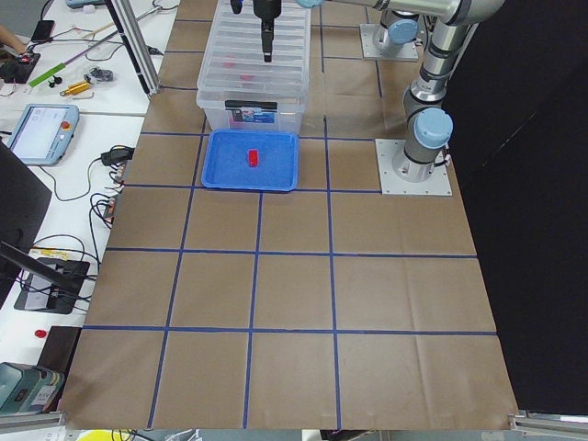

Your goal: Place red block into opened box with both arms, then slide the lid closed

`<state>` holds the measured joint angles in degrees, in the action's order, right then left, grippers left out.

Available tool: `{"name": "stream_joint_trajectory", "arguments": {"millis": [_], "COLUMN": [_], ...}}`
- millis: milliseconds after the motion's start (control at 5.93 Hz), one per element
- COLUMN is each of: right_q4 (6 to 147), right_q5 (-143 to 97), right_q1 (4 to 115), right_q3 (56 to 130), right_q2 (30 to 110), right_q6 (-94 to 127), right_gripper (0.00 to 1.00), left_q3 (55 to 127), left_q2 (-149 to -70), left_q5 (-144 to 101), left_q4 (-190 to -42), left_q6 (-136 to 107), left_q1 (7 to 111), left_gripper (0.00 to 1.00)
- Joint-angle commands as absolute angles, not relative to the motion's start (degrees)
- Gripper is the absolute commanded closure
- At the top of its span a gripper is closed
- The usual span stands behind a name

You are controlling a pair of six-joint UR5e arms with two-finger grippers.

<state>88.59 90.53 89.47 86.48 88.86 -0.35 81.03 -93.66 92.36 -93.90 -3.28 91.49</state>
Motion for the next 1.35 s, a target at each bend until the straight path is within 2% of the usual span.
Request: {"name": "stream_joint_trajectory", "arguments": {"millis": [0,337,506,843,1181], "right_q4": [88.6,88.4,89.9,103.6,108.8], "right_q5": [90.5,90.6,91.7,92.3,91.5], "right_q1": [89.5,89.0,86.9,74.6,71.6], "right_q3": [86.5,86.7,89.7,100.1,104.2], "right_q2": [88.9,88.7,88.6,88.5,88.4], "right_q6": [-0.4,-1.1,-3.5,-19.5,-21.0], "right_gripper": [0.00,0.00,0.00,0.00,0.00], "left_q3": [81.3,81.4,81.3,81.1,80.1], "left_q2": [-93.5,-93.5,-93.5,-93.5,-93.8], "left_q5": [92.5,92.4,92.5,92.4,92.2], "left_q4": [-93.8,-93.4,-93.4,-93.3,-93.9], "left_q6": [-3.5,-3.6,-3.0,-2.3,-2.5], "left_q1": [91.5,91.6,91.5,91.5,91.2], "left_gripper": [0.02,0.02,0.02,0.02,0.02]}}
